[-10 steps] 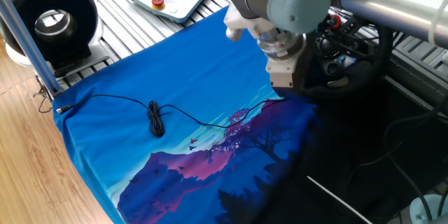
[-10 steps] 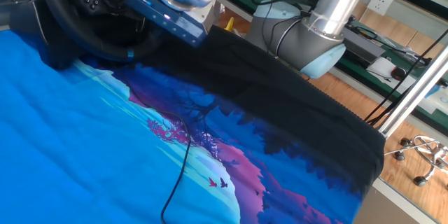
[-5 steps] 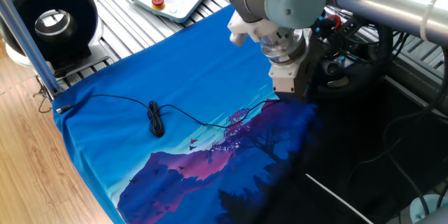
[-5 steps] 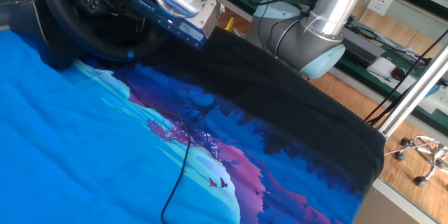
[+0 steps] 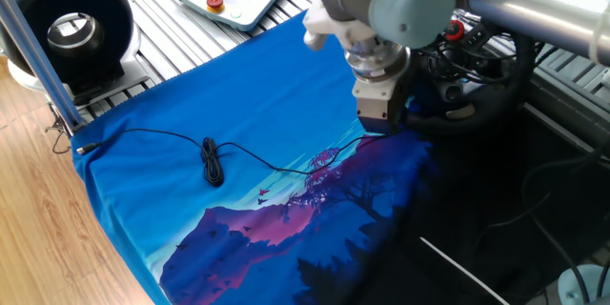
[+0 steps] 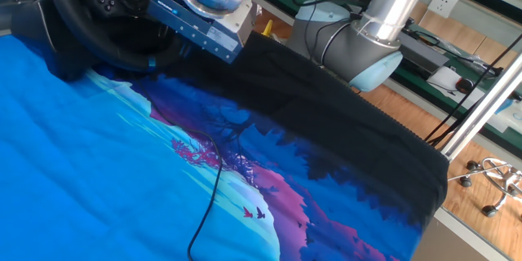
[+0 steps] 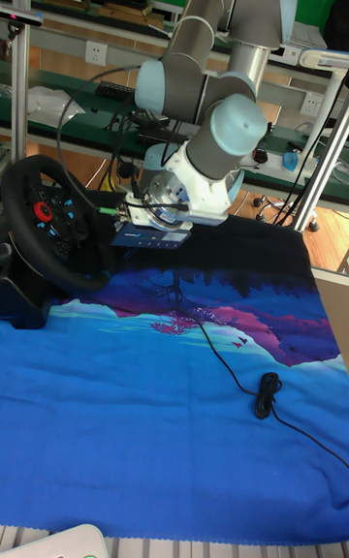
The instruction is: Rotate the steering wheel 90 degrees counterclockwise
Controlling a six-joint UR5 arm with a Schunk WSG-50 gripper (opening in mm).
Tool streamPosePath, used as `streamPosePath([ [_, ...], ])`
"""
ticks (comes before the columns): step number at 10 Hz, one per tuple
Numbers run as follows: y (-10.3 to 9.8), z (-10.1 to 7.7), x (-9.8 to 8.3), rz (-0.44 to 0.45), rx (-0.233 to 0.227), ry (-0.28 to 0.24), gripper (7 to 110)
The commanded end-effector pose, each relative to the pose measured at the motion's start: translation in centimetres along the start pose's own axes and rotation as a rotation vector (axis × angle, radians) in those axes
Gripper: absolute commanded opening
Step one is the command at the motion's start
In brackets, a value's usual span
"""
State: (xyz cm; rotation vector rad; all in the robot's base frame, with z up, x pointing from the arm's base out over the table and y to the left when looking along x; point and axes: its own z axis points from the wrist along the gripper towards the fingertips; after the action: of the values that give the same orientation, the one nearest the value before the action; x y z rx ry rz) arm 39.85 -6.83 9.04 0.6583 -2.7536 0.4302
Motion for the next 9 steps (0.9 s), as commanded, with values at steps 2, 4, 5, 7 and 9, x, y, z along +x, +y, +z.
streamPosePath([
  [2,-1.3,-1.0,-1.6,-0.024,0.029,-0.073,7],
  [4,-3.1,-1.6,-1.6,0.134,0.108,-0.077,7],
  [5,-1.8,-1.8,-1.9,0.195,0.055,-0.086,7],
  [7,-3.8,-3.3,-4.6,0.194,0.117,-0.207,7],
  [9,-3.0,-2.3,-1.7,0.171,0.086,-0.126,7],
])
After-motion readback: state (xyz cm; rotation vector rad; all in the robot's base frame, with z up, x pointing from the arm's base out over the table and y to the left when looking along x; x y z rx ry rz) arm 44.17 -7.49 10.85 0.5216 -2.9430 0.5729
